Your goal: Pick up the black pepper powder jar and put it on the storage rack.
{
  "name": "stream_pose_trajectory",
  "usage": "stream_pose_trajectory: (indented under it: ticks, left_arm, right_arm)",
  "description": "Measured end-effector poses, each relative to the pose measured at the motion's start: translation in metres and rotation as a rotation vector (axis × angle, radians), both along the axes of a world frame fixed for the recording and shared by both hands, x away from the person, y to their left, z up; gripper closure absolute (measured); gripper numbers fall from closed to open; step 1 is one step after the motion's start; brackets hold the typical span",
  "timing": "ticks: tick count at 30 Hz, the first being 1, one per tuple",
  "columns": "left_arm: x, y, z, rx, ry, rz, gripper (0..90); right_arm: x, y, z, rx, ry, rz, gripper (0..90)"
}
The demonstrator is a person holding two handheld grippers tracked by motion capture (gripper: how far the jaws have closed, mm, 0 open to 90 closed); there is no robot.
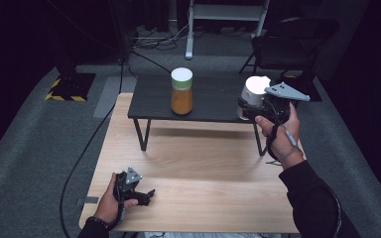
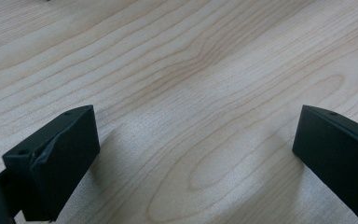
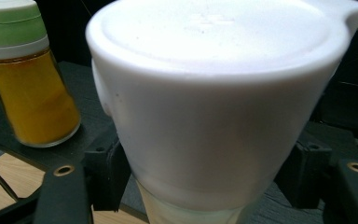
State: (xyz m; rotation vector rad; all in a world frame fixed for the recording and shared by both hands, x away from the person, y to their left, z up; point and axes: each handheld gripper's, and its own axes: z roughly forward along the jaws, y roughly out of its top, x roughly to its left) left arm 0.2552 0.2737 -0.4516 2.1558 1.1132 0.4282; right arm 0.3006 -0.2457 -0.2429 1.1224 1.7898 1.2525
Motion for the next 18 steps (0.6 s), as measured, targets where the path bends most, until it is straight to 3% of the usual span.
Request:
stream_pose_trajectory:
  ticks: [18]
  left_arm:
    - [-0.001, 0.000, 0.000, 0.000, 0.002, 0.001, 0.4]
  right_arm:
    - [0.036, 0.013, -0.008, 0.017, 0.049, -0.003, 30.2]
